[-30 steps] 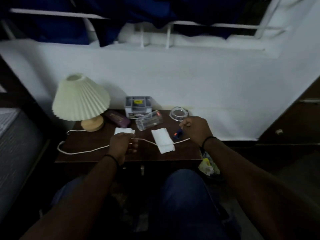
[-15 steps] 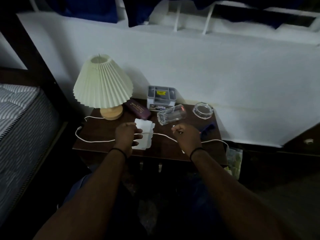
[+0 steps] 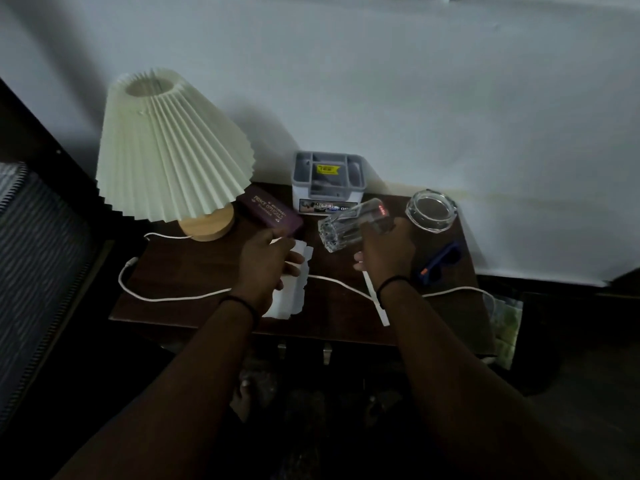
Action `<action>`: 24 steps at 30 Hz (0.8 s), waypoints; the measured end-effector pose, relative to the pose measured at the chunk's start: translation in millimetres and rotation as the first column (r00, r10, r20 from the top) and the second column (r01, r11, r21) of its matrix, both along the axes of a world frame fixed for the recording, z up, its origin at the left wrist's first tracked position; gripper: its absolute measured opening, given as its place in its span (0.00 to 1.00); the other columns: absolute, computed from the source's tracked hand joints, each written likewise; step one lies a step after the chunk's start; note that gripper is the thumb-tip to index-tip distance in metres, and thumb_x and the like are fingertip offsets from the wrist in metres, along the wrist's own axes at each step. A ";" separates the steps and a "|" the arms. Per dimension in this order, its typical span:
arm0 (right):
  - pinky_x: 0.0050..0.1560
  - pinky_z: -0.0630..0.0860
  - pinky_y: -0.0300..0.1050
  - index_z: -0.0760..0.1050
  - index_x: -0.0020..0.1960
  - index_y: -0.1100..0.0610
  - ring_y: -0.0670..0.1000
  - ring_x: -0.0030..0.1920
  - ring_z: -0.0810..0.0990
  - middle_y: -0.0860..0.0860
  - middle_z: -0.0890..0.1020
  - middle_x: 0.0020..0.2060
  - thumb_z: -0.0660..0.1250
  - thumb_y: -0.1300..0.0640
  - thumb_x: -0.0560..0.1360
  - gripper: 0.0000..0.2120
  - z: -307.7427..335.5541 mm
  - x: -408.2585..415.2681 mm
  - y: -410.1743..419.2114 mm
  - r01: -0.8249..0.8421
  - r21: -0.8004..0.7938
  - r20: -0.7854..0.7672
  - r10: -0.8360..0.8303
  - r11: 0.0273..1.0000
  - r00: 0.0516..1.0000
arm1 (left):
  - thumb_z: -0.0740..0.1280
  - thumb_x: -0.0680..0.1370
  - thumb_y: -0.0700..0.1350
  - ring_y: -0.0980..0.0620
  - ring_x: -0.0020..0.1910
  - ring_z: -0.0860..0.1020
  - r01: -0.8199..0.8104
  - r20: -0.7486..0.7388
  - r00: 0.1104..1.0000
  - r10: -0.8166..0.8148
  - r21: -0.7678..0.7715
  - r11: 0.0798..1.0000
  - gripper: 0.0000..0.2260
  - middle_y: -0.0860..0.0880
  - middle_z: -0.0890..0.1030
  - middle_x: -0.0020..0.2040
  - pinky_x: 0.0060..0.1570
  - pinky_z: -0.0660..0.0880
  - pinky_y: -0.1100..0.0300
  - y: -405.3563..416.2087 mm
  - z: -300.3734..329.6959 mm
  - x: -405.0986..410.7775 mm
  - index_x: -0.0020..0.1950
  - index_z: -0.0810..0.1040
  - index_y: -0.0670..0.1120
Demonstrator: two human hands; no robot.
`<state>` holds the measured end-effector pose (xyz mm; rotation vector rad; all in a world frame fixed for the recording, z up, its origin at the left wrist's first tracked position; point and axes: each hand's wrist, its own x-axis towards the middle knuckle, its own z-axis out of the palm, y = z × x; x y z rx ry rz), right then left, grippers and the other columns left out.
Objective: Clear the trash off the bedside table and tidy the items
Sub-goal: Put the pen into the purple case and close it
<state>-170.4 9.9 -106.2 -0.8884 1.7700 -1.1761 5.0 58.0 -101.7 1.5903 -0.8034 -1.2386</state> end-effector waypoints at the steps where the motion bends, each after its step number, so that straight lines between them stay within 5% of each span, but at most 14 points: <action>1: 0.24 0.78 0.44 0.66 0.66 0.55 0.54 0.28 0.83 0.56 0.82 0.47 0.70 0.50 0.74 0.25 -1.9 0.6 -2.8 -0.008 0.024 0.001 0.008 1.000 1.000 | 0.64 0.78 0.42 0.52 0.25 0.78 0.012 0.009 1.000 -0.012 -0.001 1.000 0.13 0.43 0.83 0.36 0.20 0.61 0.65 -3.0 -2.0 -1.3 0.62 0.77 0.44; 7: 0.22 0.75 0.42 0.68 0.56 0.52 0.50 0.22 0.81 0.57 0.84 0.43 0.70 0.45 0.74 0.17 -8.7 0.7 -10.1 -0.064 0.043 0.009 0.064 0.997 0.998 | 0.65 0.79 0.41 0.50 0.28 0.78 0.028 0.076 0.997 -0.026 -0.032 0.999 0.15 0.42 0.83 0.39 0.18 0.62 0.68 -13.4 -8.3 -9.4 0.66 0.75 0.43; 16: 0.22 0.75 0.44 0.65 0.62 0.53 0.53 0.24 0.82 0.58 0.83 0.44 0.71 0.43 0.71 0.27 -7.4 -4.2 -11.6 -0.014 0.060 0.006 0.013 0.998 1.000 | 0.66 0.79 0.40 0.50 0.29 0.78 -0.056 0.205 0.976 0.074 -0.091 0.994 0.10 0.42 0.82 0.40 0.18 0.66 0.69 -16.4 -17.3 -3.6 0.59 0.77 0.39; 20: 0.44 0.82 0.58 0.64 0.51 0.51 0.61 0.43 0.84 0.54 0.81 0.45 0.70 0.46 0.72 0.18 -5.0 -6.5 -8.3 0.063 -0.033 -0.108 -0.066 0.997 0.992 | 0.68 0.77 0.43 0.49 0.33 0.79 -0.141 0.291 0.943 0.160 -0.085 0.986 0.07 0.44 0.83 0.41 0.28 0.75 0.62 -19.1 -23.3 9.5 0.53 0.80 0.43; 22: 0.47 0.79 0.52 0.66 0.49 0.53 0.60 0.47 0.82 0.52 0.80 0.43 0.69 0.45 0.74 0.15 -3.1 -8.7 -6.8 0.066 -0.078 -0.214 -0.082 0.995 0.973 | 0.70 0.75 0.44 0.46 0.40 0.82 -0.148 0.351 0.922 0.163 -0.070 0.987 0.02 0.44 0.84 0.42 0.41 0.81 0.51 -20.2 -24.0 13.9 0.43 0.81 0.48; 24: 0.45 0.75 0.48 0.72 0.48 0.56 0.58 0.47 0.82 0.54 0.82 0.43 0.67 0.44 0.76 0.15 -0.8 -13.3 -5.0 0.036 -0.073 -0.323 -0.057 0.997 0.945 | 0.72 0.74 0.44 0.44 0.46 0.82 -0.139 0.363 0.920 0.150 -0.056 0.989 0.07 0.46 0.83 0.42 0.50 0.81 0.42 -19.8 -23.9 15.8 0.37 0.79 0.51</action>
